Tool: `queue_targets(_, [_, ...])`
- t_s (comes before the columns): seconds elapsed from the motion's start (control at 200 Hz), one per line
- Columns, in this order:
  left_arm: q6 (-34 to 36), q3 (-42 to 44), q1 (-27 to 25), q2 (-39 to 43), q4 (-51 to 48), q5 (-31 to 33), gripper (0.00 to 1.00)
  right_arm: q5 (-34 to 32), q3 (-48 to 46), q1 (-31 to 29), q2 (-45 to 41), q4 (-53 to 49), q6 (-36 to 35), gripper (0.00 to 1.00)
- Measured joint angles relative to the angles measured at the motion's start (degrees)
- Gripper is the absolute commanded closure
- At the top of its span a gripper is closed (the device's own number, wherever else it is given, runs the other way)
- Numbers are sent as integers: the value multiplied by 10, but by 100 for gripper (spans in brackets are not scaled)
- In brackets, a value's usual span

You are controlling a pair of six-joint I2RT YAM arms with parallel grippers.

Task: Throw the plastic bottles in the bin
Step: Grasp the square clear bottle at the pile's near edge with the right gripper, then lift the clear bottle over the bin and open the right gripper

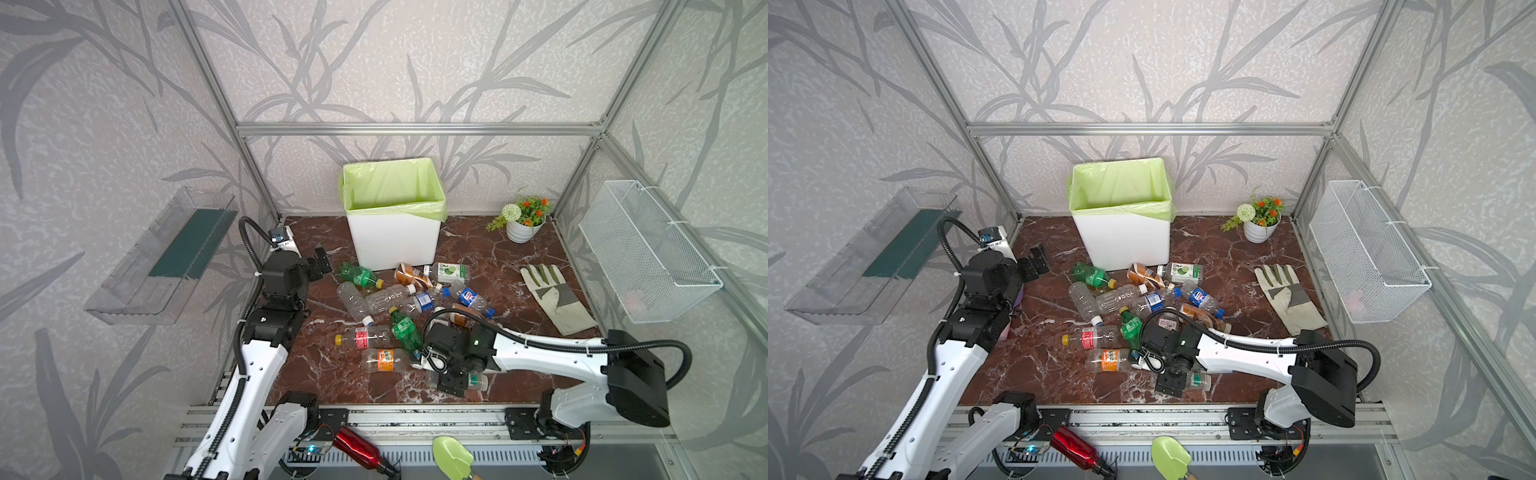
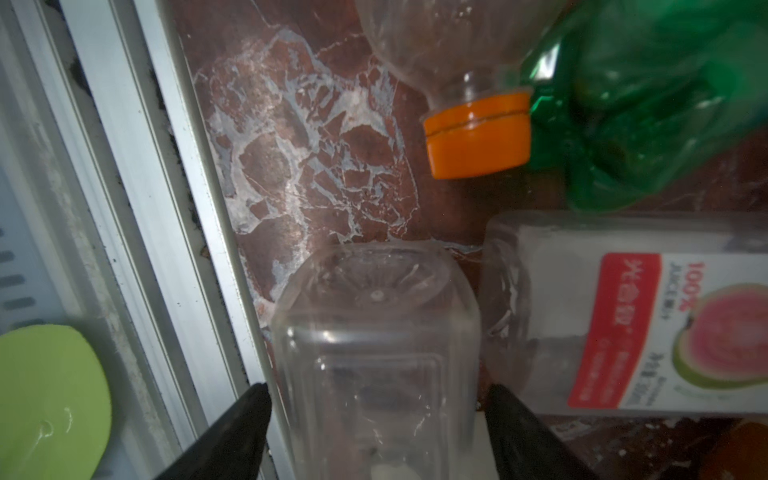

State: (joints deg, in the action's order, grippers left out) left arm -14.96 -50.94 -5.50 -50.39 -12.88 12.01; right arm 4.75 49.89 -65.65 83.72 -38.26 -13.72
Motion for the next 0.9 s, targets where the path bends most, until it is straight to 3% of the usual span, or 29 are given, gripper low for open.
queue_targets(0.105, [0,0,0,1,-1,1,1,0,1,-5,19,-1,-1,21])
queue_targets(0.385, [2,0,0,3,-5,1,1,-11,20,-9,61,-6,-11,45])
queue_targets(0.52, [2,0,1,8,-6,1,1,-14,30,-10,56,-10,-14,51])
queue_targets(0.715, [2,0,4,12,-8,2,1,-30,58,-11,-22,-14,-26,52])
queue_targets(0.9, [3,2,4,10,-9,3,1,-76,144,13,-112,-11,-63,53])
